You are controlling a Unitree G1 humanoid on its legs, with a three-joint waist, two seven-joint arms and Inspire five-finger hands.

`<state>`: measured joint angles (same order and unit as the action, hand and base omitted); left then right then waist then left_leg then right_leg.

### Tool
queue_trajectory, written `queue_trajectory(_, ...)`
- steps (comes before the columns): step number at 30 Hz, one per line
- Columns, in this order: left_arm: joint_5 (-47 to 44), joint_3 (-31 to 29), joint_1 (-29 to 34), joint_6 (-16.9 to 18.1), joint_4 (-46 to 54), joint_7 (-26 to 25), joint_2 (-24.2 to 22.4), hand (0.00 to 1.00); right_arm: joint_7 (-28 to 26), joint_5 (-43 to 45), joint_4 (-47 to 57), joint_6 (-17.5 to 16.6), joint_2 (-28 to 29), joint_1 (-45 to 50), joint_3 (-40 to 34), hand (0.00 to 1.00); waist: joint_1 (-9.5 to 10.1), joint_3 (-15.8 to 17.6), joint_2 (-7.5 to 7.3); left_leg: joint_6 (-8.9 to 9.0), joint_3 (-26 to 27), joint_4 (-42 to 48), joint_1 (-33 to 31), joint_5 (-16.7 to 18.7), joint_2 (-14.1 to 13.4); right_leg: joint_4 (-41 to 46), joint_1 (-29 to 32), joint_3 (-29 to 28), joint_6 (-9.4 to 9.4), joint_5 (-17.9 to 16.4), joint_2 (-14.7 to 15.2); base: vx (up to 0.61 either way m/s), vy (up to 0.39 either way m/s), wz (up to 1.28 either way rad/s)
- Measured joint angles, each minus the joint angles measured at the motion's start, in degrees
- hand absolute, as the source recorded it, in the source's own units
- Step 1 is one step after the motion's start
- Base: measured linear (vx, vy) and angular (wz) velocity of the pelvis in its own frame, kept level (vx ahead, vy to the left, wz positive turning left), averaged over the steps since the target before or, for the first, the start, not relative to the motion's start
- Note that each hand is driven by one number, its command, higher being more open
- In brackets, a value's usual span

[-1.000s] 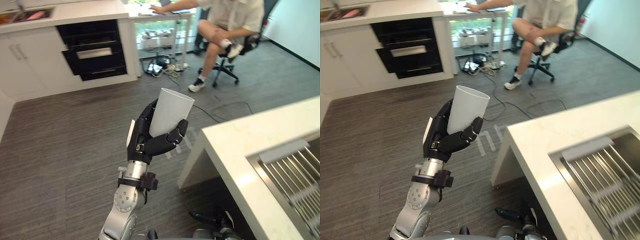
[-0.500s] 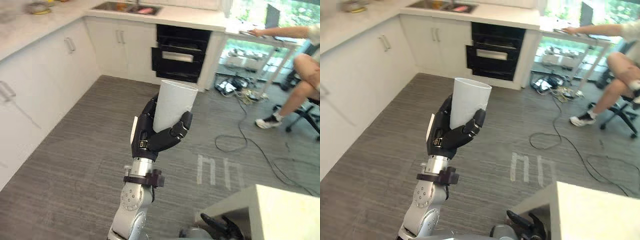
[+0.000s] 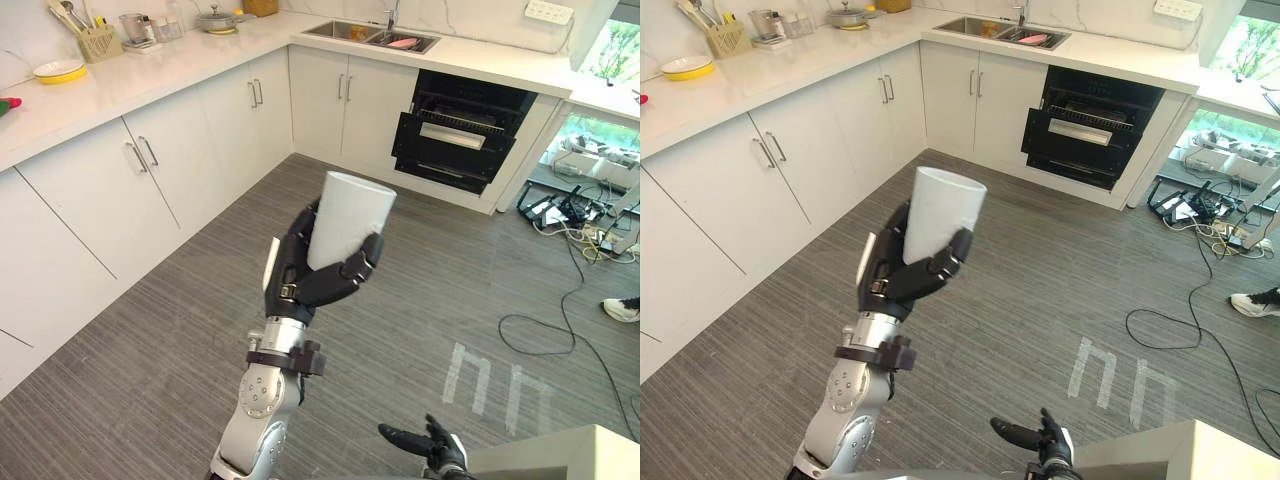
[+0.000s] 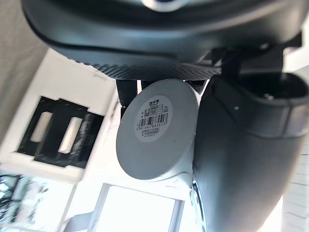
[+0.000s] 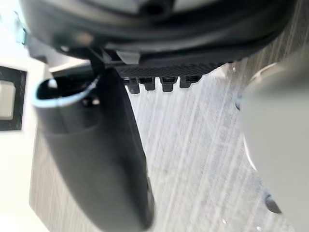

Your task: Walk over to the sink, pick up the cup, carry it to the dishwasher, place the cup inside the dishwasher, then close the dishwasher door

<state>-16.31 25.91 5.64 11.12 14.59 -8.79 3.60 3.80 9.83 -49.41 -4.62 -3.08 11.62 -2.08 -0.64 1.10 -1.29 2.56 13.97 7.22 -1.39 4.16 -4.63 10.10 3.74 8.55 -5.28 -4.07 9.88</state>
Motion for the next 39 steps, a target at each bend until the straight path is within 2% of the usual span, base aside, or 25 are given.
queue_trajectory(7, 0.2, 1.7, -1.9, -0.1, 0.0, 1.4, 0.5, 0.00, 0.0, -0.7, 0.1, 0.7, 0.3, 0.3, 0.2, 1.00, 0.18, 0.3, -0.90, -0.93, 2.2, -4.2, 2.5, -1.6, 1.3, 0.6, 0.4, -2.2, -0.55, 0.7, 0.6, -0.07, 0.022, -0.12)
queue_trajectory(11, 0.5, 1.6, -2.3, -0.1, 0.0, 1.6, 0.5, 0.00, -0.1, -1.0, 1.7, 1.2, 0.6, 1.2, 0.2, 1.00, 1.19, 0.4, -1.24, -0.91, 1.9, -5.3, 3.3, -1.7, 1.4, 0.8, 0.0, -2.2, -0.55, 0.7, 0.7, -0.01, 0.001, 0.03)
queue_trajectory(17, 0.5, 0.9, -2.0, -0.1, 0.6, 1.6, 0.5, 0.00, -0.1, -1.0, 3.3, 1.4, 1.0, 2.4, 0.2, 1.00, 1.54, 0.0, -1.63, -0.68, 1.4, -6.9, 4.4, -2.1, 0.9, 0.6, -0.8, -2.4, -0.54, 0.7, 0.0, 0.00, -0.009, 0.05)
queue_trajectory(18, 0.5, -3.1, 2.3, -0.1, 1.0, 1.6, -0.2, 0.00, -0.1, -1.2, 2.9, 1.9, 1.5, 3.1, 0.2, 1.00, 2.60, -3.9, -1.55, 0.31, 0.6, -11.0, 6.0, -4.8, 0.9, -1.5, -2.2, -4.5, -0.53, 0.7, -0.8, 0.00, 0.000, 0.00)
queue_trajectory(28, 0.5, -4.6, 4.3, -0.1, 1.0, 1.6, -0.3, 0.00, 0.7, -1.2, 2.7, 1.9, 1.8, 3.1, 0.2, 1.00, 2.61, -4.0, -1.75, 0.22, 0.0, -10.0, 5.9, -4.9, 0.6, -3.3, -3.6, -3.8, -0.56, 0.7, -1.3, 0.00, -0.006, 0.03)
queue_trajectory(35, 0.5, -10.4, 7.2, -0.2, -1.7, 1.0, -0.8, 0.00, 3.2, -1.1, 2.6, 1.9, 1.8, 2.2, -1.1, 1.00, 2.94, -4.1, -1.78, 1.10, -0.7, -6.9, 4.4, -3.4, -0.7, -5.0, -4.7, -3.0, -0.54, 0.7, -2.4, 0.01, -0.038, 0.04)
queue_trajectory(39, 0.5, -11.8, 8.0, -0.4, -2.8, -0.1, -0.8, 0.00, 4.3, -1.1, -0.1, 1.8, 1.4, 0.5, -2.7, 1.00, 2.76, -3.9, -1.90, 1.22, -0.7, -6.3, 3.7, -2.9, -0.7, -5.2, -4.2, -3.2, -0.50, 0.7, -2.6, 0.01, -0.001, -0.02)
